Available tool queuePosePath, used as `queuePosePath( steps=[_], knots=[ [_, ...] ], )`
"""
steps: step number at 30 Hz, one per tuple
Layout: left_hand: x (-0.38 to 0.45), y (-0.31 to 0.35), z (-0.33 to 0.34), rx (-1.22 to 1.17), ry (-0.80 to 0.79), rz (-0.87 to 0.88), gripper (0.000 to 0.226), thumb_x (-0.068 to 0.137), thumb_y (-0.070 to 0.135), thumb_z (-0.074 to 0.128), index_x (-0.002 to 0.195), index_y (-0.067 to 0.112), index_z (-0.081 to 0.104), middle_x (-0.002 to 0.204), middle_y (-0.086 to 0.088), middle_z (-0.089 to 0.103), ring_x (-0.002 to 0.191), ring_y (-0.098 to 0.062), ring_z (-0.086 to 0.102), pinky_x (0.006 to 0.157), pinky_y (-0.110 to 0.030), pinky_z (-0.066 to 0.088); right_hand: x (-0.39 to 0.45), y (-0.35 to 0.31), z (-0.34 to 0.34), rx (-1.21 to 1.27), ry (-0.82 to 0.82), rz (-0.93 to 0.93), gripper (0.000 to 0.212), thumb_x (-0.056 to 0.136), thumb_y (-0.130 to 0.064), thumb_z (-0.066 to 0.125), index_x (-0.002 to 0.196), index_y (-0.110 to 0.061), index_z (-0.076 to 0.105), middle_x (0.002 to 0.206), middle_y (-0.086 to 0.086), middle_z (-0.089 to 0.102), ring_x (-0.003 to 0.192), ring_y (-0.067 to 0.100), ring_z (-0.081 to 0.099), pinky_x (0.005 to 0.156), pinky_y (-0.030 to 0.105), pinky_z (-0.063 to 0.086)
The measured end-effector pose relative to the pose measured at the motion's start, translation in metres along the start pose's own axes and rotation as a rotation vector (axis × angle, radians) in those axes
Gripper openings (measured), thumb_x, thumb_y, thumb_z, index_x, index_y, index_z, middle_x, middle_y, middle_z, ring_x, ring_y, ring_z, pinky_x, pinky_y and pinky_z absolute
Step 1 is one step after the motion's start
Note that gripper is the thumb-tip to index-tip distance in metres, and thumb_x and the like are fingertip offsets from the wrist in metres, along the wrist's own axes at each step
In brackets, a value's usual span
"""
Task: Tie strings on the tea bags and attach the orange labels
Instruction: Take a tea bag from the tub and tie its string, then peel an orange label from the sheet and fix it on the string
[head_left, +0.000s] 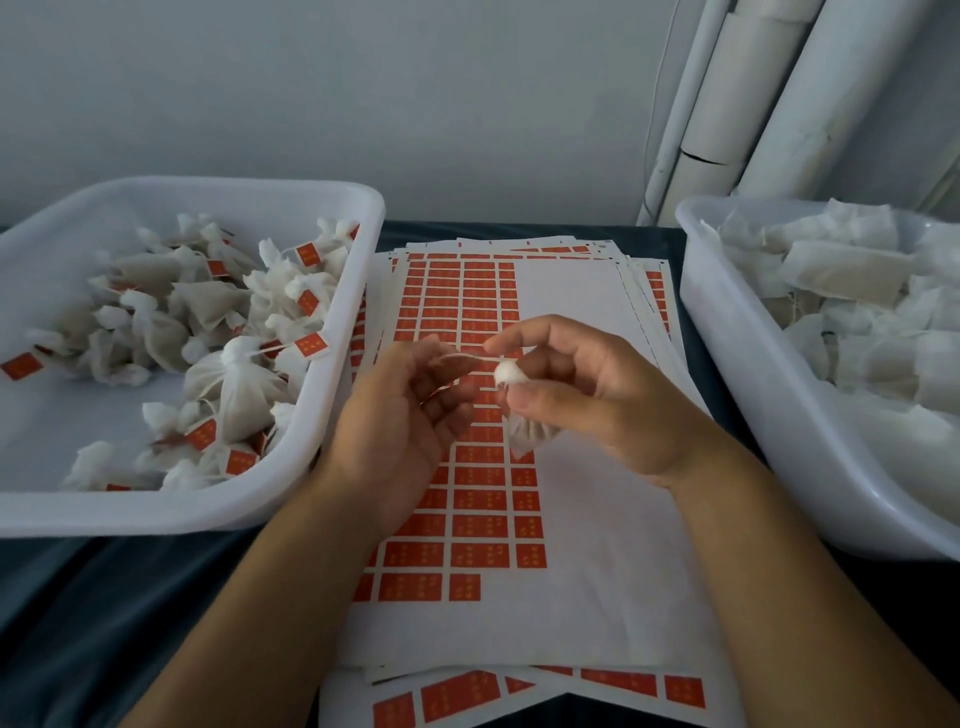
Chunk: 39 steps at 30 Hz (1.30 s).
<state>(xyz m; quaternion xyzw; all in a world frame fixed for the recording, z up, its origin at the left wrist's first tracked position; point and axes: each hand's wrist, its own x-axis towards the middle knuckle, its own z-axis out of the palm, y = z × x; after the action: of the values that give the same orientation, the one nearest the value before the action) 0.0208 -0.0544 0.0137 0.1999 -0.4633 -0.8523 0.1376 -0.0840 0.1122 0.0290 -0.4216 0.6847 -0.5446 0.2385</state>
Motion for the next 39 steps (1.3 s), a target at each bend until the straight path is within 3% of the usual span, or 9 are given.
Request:
queuePosePath(
  steps=[4,8,10,13,16,20,25,30,39],
  knots=[
    [0.001,-0.006,-0.006,0.487,0.181,0.139,0.017,0.095,0.054,0.055,0.103,0.044,0.066,0.095,0.018,0.075,0.085,-0.004,0.074,0.08,-0.035,0.059,0.001,0.007,0.004,-0.319,0.033,0.08,0.032,0.096,-0.036,0.068,0.126,-0.041,0.059,0.101,-0.023,0.073,0.1,-0.001,0.07,0.089,0.029,0.059],
    [-0.01,-0.007,-0.014,0.831,0.194,0.221,0.016,0.095,0.057,0.057,0.107,0.061,0.049,0.101,0.027,0.067,0.089,0.0,0.07,0.062,-0.014,0.056,0.0,0.007,0.007,-0.425,0.091,0.137,0.037,0.093,-0.046,0.068,0.128,-0.046,0.057,0.103,-0.028,0.071,0.098,-0.007,0.067,0.089,0.023,0.056],
    [-0.016,-0.005,-0.018,0.938,0.119,0.26,0.024,0.096,0.05,0.061,0.11,0.06,0.044,0.106,0.031,0.061,0.092,0.003,0.066,0.055,-0.007,0.051,-0.002,0.005,0.006,-0.442,0.124,0.152,0.039,0.092,-0.047,0.069,0.128,-0.047,0.056,0.1,-0.03,0.07,0.095,-0.009,0.066,0.085,0.02,0.054],
    [-0.031,-0.001,-0.023,1.242,-0.055,0.367,0.033,0.094,0.046,0.066,0.116,0.056,0.043,0.107,0.031,0.055,0.095,0.005,0.06,0.07,-0.011,0.051,-0.009,0.0,0.007,-0.551,0.146,0.175,0.045,0.089,-0.052,0.07,0.129,-0.052,0.049,0.098,-0.035,0.063,0.086,-0.006,0.064,0.074,0.013,0.046],
    [-0.05,0.006,-0.027,1.527,-0.326,0.401,0.03,0.091,0.052,0.067,0.114,0.055,0.048,0.108,0.034,0.049,0.101,0.01,0.054,0.082,-0.01,0.046,-0.019,-0.005,0.009,-0.632,0.152,0.232,0.06,0.083,-0.06,0.068,0.136,-0.052,0.042,0.122,-0.027,0.06,0.093,0.0,0.057,0.071,0.014,0.042],
    [-0.077,0.008,-0.043,1.629,-0.621,0.356,0.047,0.086,0.065,0.065,0.127,0.058,0.042,0.128,0.039,0.039,0.121,0.011,0.042,0.099,-0.013,0.037,-0.036,-0.005,0.016,-0.647,0.211,0.284,0.068,0.084,-0.065,0.068,0.142,-0.049,0.038,0.145,-0.017,0.054,0.105,0.003,0.057,0.078,0.021,0.047],
    [-0.097,0.006,-0.061,1.706,-0.535,0.388,0.055,0.087,0.071,0.055,0.136,0.058,0.033,0.138,0.039,0.031,0.132,0.009,0.034,0.116,-0.026,0.037,-0.054,-0.002,0.03,-0.671,0.306,0.283,0.072,0.084,-0.069,0.061,0.147,-0.044,0.035,0.149,-0.013,0.05,0.117,0.012,0.061,0.095,0.039,0.054],
    [-0.103,0.004,-0.065,1.745,-0.526,0.49,0.05,0.092,0.07,0.048,0.137,0.054,0.036,0.14,0.031,0.039,0.132,0.003,0.04,0.115,-0.034,0.042,-0.068,0.002,0.04,-0.737,0.423,0.266,0.068,0.09,-0.06,0.061,0.148,-0.043,0.032,0.15,-0.012,0.047,0.11,0.004,0.055,0.09,0.033,0.052],
    [-0.108,-0.002,-0.067,1.775,-0.53,0.574,0.051,0.092,0.074,0.045,0.137,0.048,0.043,0.137,0.023,0.05,0.126,-0.001,0.051,0.109,-0.034,0.047,-0.094,-0.008,0.062,-0.68,0.461,0.221,0.07,0.082,-0.068,0.045,0.146,-0.04,0.041,0.141,-0.015,0.051,0.108,0.001,0.056,0.079,0.017,0.048]
  ],
)
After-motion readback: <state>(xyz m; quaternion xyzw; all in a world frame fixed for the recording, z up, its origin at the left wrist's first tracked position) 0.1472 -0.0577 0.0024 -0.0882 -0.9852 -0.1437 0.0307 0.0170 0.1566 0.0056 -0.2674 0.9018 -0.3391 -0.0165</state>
